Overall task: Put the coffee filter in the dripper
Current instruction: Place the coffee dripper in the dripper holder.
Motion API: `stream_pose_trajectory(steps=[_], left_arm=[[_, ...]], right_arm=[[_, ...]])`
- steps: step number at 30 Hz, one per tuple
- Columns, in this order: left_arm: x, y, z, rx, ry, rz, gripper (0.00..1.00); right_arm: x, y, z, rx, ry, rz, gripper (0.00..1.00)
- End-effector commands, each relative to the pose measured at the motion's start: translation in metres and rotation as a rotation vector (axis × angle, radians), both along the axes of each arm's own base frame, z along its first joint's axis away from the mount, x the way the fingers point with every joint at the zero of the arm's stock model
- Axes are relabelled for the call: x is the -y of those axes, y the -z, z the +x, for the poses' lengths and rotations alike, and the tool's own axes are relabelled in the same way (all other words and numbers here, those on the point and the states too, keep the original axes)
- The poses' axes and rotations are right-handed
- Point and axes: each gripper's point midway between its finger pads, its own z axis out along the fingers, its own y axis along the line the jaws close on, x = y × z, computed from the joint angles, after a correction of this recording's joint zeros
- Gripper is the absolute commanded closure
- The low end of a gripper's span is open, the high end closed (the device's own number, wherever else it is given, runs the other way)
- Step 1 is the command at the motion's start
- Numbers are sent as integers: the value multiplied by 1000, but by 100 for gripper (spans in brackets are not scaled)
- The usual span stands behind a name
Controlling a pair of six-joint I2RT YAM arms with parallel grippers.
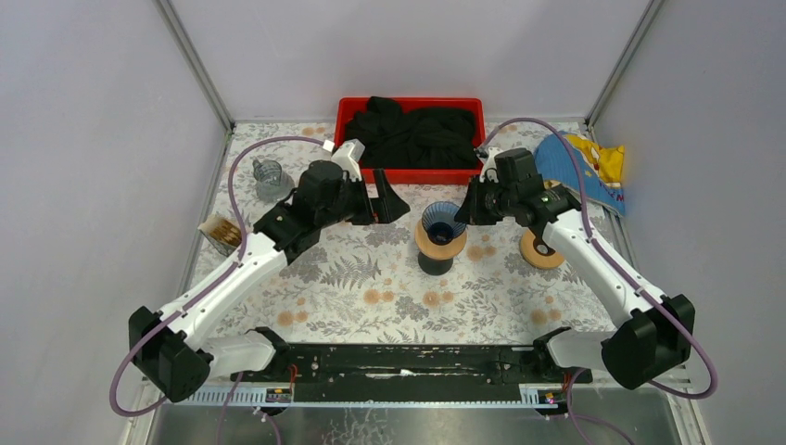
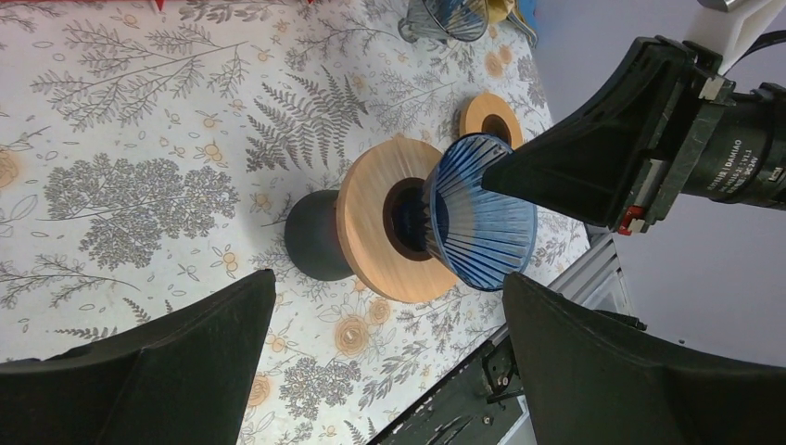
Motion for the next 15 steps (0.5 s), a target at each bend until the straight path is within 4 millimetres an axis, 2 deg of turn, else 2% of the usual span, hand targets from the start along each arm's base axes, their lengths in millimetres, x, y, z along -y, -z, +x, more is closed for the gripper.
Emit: stream_pose_trajectory(steps=[1, 7, 15], left_arm=[[15, -17, 3, 50, 31, -59, 1], [27, -8, 3, 32, 58, -50, 4], [42, 6, 6, 13, 91, -18, 14]], right_arm=[[-7, -2, 9, 47, -16, 7, 100], [-13, 4, 13, 45, -25, 13, 100], [-16, 10, 13, 38, -33, 0, 100]])
